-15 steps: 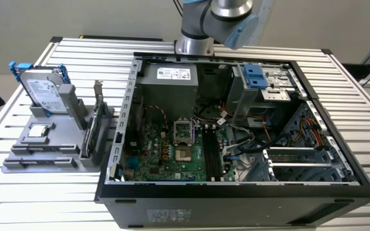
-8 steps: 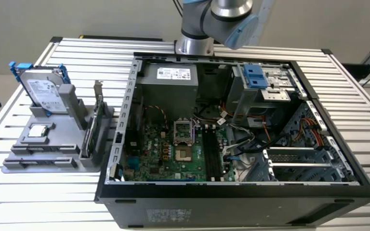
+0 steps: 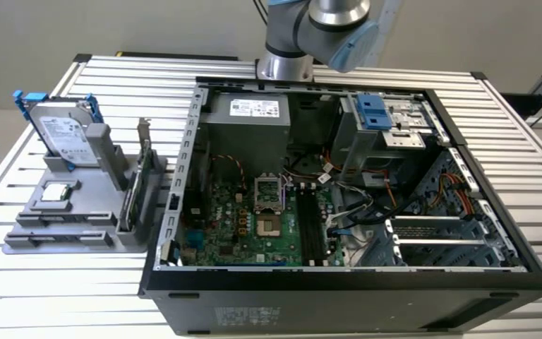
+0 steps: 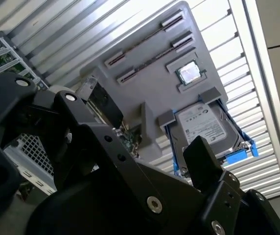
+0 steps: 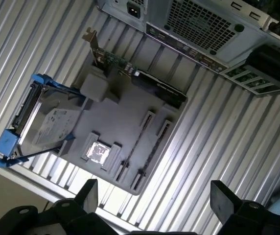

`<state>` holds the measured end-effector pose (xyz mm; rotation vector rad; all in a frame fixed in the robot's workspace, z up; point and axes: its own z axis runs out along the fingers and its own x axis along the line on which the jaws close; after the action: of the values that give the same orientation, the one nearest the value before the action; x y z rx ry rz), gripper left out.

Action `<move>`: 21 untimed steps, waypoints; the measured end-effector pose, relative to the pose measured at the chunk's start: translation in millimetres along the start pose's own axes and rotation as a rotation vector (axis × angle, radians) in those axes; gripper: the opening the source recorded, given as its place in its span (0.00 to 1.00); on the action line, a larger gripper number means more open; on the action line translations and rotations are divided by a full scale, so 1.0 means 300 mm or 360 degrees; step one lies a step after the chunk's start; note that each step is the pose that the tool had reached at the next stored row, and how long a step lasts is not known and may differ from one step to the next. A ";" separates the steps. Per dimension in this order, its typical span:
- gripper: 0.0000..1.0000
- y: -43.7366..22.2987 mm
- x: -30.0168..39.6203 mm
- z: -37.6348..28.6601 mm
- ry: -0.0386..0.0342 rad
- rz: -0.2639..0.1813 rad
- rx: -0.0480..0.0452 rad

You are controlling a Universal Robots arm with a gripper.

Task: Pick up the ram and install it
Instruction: 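Pick up the ram and move it above insertion slot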

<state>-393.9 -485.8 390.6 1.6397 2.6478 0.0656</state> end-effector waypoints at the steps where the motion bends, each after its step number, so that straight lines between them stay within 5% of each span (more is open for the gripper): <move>1: 1.00 -0.001 0.000 0.000 0.0000 0.0009 0.0000; 21: 1.00 -0.013 0.007 0.001 -0.0011 0.0252 -0.0001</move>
<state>-398.4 -485.7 390.0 1.8424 2.5076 0.0635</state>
